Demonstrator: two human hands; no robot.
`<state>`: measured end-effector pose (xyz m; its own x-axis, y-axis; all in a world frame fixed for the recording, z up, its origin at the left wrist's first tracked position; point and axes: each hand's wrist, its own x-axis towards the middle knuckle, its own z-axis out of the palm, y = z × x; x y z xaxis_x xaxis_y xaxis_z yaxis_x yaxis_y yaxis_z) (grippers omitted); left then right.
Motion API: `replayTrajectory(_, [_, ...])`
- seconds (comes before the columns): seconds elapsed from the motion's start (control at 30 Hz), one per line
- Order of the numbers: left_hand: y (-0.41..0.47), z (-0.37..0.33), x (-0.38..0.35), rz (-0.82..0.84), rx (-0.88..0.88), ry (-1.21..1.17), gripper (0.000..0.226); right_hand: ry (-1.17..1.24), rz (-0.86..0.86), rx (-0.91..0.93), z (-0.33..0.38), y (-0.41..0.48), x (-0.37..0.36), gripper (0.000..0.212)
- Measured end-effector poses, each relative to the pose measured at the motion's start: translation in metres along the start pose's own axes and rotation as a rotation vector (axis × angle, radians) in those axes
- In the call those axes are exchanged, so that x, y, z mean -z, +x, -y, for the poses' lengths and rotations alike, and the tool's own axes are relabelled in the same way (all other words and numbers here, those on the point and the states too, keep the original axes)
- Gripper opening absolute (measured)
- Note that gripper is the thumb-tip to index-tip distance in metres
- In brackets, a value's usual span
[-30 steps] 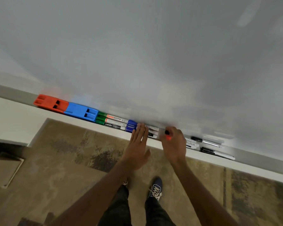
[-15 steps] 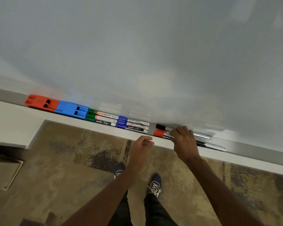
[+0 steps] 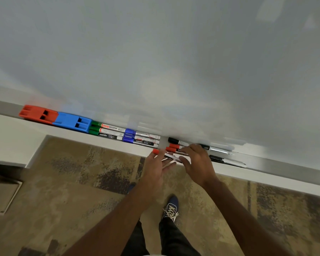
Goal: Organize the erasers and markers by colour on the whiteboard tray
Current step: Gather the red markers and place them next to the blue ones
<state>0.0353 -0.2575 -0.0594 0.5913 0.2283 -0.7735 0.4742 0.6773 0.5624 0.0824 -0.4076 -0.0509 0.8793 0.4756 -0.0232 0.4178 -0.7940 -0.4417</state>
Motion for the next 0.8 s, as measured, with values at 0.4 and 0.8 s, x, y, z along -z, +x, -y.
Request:
replayTrajectory(0.4, [-0.003,0.004,0.01,-0.045,-0.022,0.03,0.023,-0.302,0.102,-0.026,-0.011,0.01,-0.006,0.027])
replayTrajectory(0.8, [0.003,0.003,0.022,-0.08,-0.023,0.029,0.023,-0.212,0.129,0.196,0.027,0.038,-0.015,0.021])
